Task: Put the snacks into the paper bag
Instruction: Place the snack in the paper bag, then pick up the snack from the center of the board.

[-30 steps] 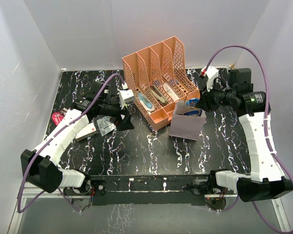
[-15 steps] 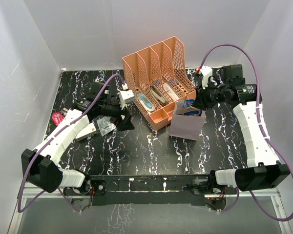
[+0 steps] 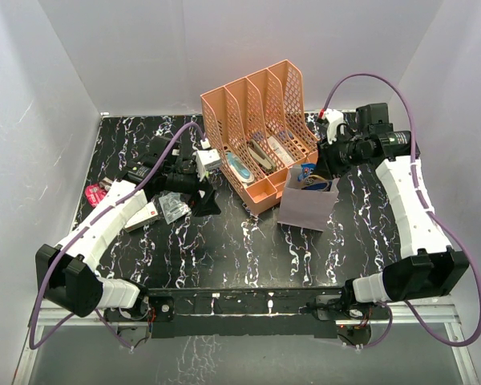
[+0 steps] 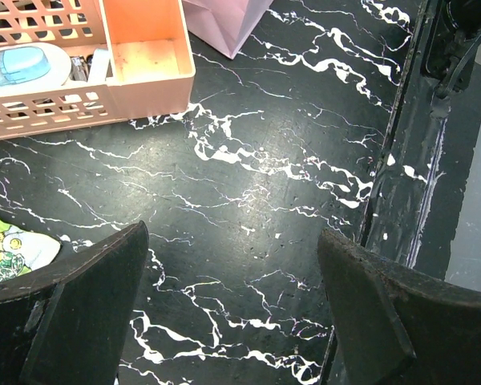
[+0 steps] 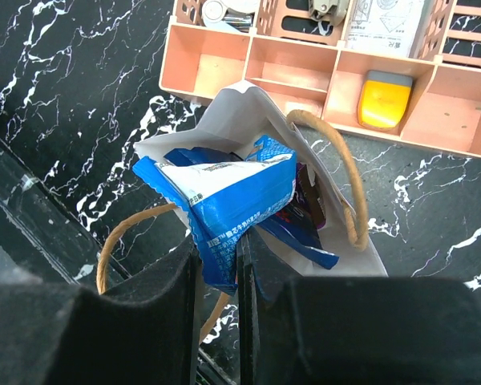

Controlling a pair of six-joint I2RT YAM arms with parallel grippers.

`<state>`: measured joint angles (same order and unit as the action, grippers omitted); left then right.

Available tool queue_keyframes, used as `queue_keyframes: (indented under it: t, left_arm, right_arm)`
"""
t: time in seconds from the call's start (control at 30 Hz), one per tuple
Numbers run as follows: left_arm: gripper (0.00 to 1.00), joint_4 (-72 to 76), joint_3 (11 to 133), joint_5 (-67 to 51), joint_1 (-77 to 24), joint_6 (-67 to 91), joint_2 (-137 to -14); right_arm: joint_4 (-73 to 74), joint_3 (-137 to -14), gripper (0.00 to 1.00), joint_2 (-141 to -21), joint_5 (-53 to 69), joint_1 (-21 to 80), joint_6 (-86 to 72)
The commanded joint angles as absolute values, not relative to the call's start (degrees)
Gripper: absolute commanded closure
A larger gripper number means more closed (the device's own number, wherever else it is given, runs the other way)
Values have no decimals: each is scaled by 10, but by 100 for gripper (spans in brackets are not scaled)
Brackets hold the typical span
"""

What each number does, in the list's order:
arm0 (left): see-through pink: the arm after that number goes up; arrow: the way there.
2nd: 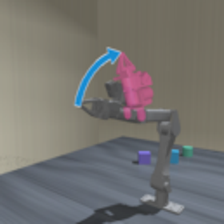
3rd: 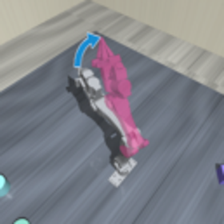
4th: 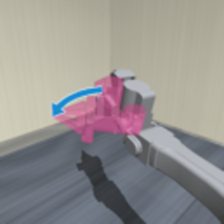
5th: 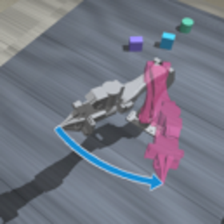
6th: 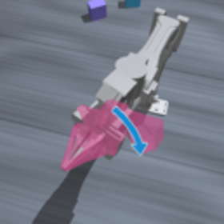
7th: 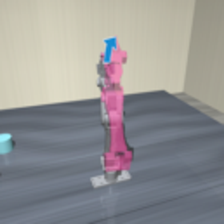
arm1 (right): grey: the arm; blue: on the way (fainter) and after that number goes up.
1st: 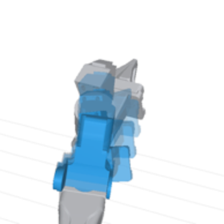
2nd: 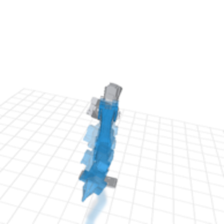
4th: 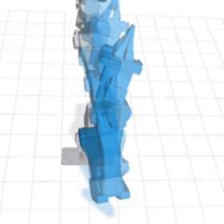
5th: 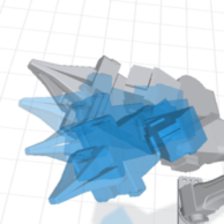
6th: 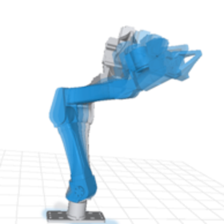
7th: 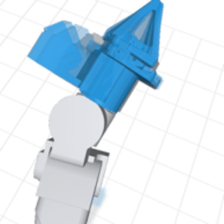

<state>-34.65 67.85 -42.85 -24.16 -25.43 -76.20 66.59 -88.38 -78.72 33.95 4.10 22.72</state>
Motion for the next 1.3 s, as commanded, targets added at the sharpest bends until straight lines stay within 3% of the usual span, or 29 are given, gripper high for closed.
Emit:
queue_keyframes:
  t: [0.0,0.3,0.93,1.17,1.27]
  left_arm:
    - [15,-344,674,-446,-238,-252,-748]
    - [15,-348,673,-453,-236,-256,-745]
    - [13,-347,692,-372,-210,-242,-735]
    - [9,-320,683,-280,-196,-214,-732]
    - [2,-306,674,-227,-189,-194,-730]
  right_arm:
    - [657,-909,85,-790,338,40,212]
    - [632,-894,82,-788,310,40,204]
    - [619,-900,64,-792,294,41,207]
    - [611,-914,54,-786,311,41,207]
    - [599,-913,48,-781,323,41,207]
